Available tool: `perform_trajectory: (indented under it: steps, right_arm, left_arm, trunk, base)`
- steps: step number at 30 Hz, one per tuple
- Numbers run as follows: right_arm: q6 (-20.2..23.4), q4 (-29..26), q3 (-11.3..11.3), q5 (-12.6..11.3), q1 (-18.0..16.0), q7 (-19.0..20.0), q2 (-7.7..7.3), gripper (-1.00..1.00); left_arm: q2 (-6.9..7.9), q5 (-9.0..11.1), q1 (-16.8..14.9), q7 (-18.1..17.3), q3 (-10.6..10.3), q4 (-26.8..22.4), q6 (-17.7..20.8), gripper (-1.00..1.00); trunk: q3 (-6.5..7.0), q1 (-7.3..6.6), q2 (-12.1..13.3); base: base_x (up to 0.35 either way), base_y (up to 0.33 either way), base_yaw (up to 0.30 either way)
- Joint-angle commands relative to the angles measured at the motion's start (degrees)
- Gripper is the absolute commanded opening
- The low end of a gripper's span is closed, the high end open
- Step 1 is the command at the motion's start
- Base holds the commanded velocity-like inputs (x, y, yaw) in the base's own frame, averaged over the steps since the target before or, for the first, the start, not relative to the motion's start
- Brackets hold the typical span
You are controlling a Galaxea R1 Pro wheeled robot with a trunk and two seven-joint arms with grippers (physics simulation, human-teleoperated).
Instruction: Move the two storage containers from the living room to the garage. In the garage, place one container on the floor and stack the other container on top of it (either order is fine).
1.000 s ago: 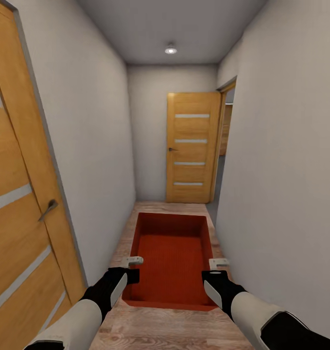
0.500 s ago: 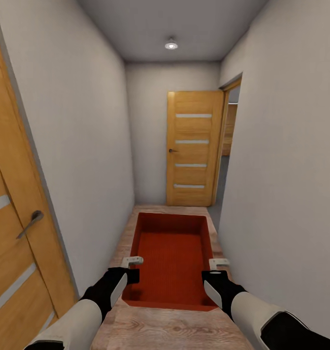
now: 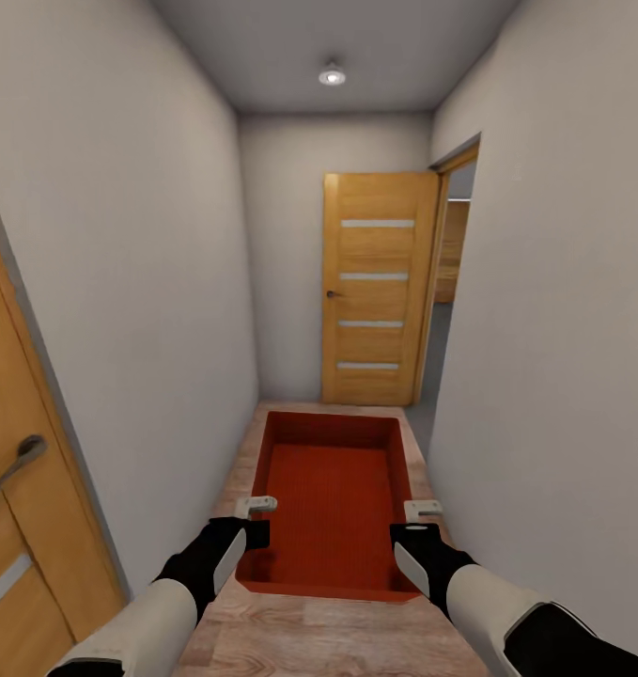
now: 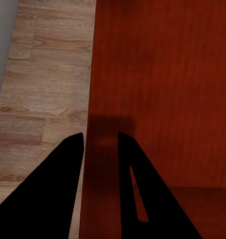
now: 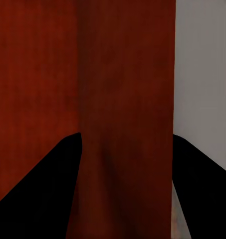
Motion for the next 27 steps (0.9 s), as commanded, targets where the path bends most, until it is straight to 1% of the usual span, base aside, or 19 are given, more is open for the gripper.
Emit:
perform_trajectory:
  steps: [1,27]
  right_arm:
    - [0.55,-1.28,-0.80,1.52,-0.05,-0.46,-0.01,-1.00]
    - [0.55,-1.28,-0.80,1.52,-0.05,-0.46,-0.04,-1.00]
  left_arm:
    - [-0.07,0.54,0.06,0.53,-0.48,0.09,0.31,-1.00]
    - [-0.06,0.54,0.06,0.53,-0.48,0.09,0.31,-1.00]
  trunk:
    - [-0.02,0.05,-0.04]
    - [-0.02,0.05,-0.04]
  base:
    - [0.323,0.000,0.000]
    - [0.323,0.000,0.000]
